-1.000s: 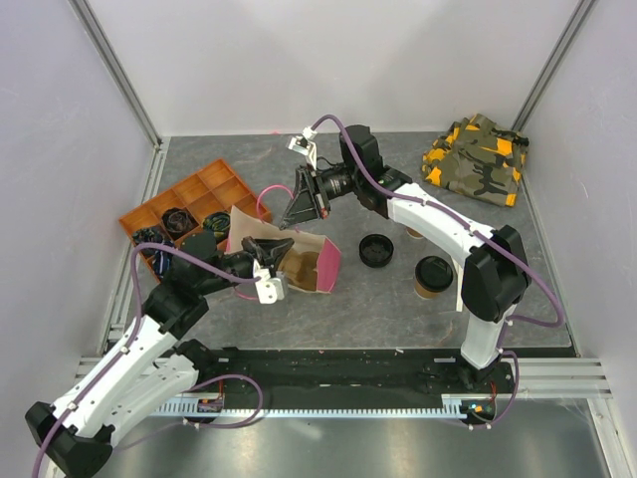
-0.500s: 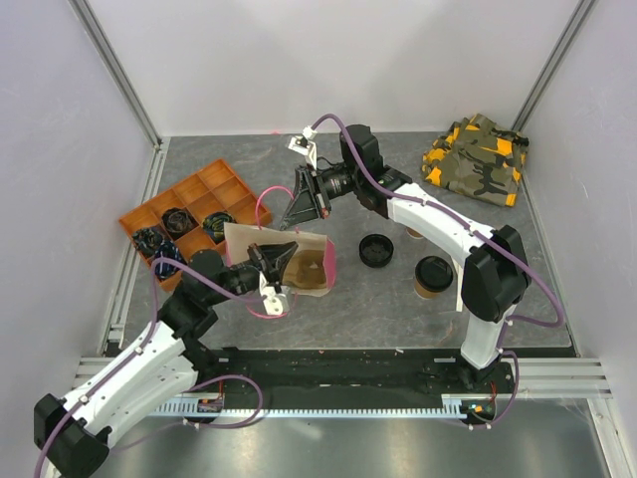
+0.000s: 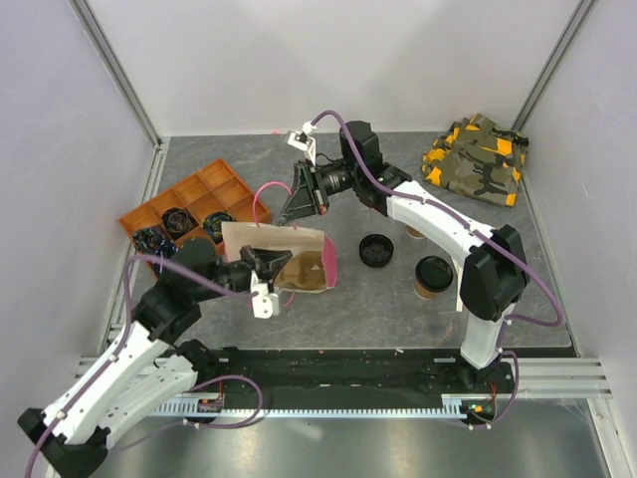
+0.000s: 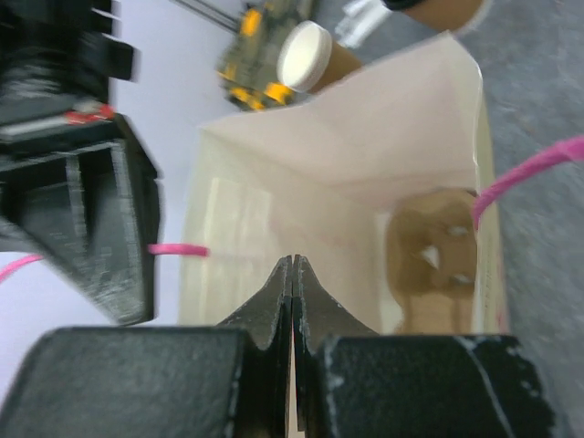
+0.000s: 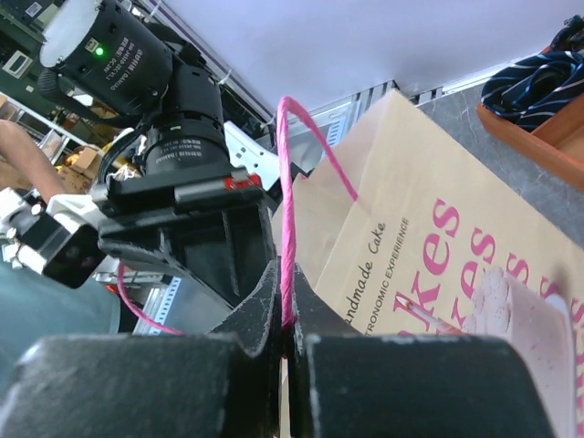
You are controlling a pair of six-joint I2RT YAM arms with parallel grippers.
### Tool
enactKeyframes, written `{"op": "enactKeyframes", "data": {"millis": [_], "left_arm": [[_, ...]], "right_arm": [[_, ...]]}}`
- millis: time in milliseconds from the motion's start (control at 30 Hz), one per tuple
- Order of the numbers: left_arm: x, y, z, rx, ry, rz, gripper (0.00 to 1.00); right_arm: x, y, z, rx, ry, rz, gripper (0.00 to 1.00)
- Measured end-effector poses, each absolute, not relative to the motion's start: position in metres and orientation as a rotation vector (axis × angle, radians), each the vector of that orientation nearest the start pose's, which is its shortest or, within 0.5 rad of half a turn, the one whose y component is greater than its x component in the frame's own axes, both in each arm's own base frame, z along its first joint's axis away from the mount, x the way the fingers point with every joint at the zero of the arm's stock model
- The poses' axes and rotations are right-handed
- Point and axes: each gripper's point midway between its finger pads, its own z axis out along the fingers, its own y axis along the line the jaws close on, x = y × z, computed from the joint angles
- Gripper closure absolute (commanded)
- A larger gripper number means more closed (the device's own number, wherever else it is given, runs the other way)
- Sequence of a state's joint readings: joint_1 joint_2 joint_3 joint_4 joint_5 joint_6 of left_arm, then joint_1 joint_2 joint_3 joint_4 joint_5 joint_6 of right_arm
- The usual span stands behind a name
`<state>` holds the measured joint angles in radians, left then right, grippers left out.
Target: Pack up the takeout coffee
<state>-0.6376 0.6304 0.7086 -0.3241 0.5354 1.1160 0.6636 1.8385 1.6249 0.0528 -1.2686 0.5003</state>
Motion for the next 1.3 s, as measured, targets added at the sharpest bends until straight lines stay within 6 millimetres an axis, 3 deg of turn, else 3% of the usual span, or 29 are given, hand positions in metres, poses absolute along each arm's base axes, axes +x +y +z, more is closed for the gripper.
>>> {"op": "enactKeyframes", "data": {"millis": [267,333,500,633,733,1033,1133,1300], "left_arm": [[0.205,-0.217,0.225,1.69,1.085,-0.246,0.98],[0.205,-0.216,0.231,1.668,1.071,-0.235,0.98],[0.199,-0.216,0.277,1.559,0.918,-0.179,0.98],[0.196,-0.218,0.288,1.519,0.839,-0.162,0.98],[0.2,-0.222,0.277,1.52,0.814,-0.149,0.98],[0.212,-0.226,0.205,1.56,0.795,-0.076,0.98],[0.213,-0.224,0.196,1.571,0.803,-0.055,0.98],[0.209,-0.221,0.198,1.634,0.875,-0.086,0.98]], "right_arm": [[0.237,0.412,0.32,-1.246,1.605,1.858,1.0],[0.233,0.413,0.315,-1.254,1.61,1.863,1.0],[0.229,0.413,0.311,-1.262,1.62,1.869,1.0],[0.229,0.413,0.311,-1.264,1.619,1.871,1.0],[0.227,0.412,0.311,-1.271,1.614,1.878,1.0],[0.226,0.411,0.312,-1.278,1.612,1.888,1.0],[0.224,0.411,0.312,-1.281,1.614,1.896,1.0],[0.223,0.41,0.313,-1.289,1.606,1.904,1.0]]}}
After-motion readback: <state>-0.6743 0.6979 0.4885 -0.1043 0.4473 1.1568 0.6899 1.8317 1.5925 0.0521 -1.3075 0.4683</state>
